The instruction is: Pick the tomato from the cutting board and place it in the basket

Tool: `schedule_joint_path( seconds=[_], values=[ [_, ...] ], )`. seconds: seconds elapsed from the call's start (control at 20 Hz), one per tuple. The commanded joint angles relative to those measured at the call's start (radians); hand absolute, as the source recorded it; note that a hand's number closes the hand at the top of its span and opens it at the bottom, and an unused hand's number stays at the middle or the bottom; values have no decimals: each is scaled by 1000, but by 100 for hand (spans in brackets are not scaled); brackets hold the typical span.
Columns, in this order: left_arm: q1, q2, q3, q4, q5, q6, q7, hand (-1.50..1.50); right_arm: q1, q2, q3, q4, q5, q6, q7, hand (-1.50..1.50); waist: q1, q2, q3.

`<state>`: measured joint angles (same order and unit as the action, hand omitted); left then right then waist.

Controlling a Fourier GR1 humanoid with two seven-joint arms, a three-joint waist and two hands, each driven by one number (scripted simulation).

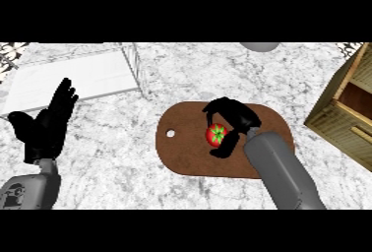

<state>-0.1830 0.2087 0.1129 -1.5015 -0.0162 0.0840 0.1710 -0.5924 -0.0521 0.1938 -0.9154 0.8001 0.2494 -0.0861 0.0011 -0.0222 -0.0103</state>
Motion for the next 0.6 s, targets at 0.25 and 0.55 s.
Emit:
schedule_joint_path(
  seconds=[0.25,0.55],
  values=[
    [9,38,42,9,1,-2,-10,0,251,51,-35,-100,-55,-248,299,150,-34,12,9],
    [16,20,33,11,12,-11,-15,0,424,52,98,-431,-238,-481,365,150,-23,11,10]
  ],
)
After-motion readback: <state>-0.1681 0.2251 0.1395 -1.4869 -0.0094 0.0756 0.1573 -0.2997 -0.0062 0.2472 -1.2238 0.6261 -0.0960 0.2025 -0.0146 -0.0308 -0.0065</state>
